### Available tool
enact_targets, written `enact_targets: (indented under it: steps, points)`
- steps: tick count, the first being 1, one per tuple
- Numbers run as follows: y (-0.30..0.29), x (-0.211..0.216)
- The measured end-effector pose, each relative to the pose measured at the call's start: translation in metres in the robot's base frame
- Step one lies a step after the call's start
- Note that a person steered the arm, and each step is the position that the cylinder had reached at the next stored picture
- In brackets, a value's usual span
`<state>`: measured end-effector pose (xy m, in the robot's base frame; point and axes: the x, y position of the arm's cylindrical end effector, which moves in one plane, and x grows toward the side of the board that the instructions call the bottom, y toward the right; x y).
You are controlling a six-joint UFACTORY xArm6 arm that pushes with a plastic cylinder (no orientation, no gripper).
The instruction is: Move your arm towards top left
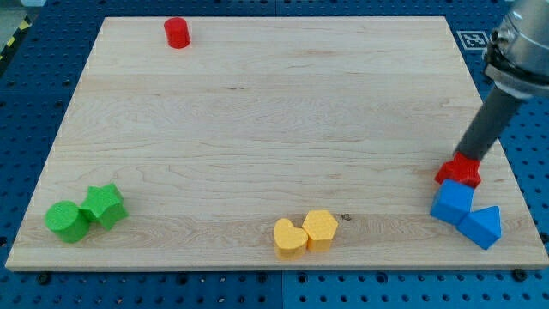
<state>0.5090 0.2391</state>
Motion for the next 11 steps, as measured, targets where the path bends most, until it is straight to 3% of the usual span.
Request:
enact_targets:
  steps: [1, 2, 4, 6, 8, 10, 11]
  points:
    - [0.0, 0.028]
    - [0.0, 0.014]
    - [-0.059, -0.104]
    - [-0.186, -0.148]
    - [-0.327, -0.161]
    - [-0.43, -0.165]
    - [-0.481, -0.198]
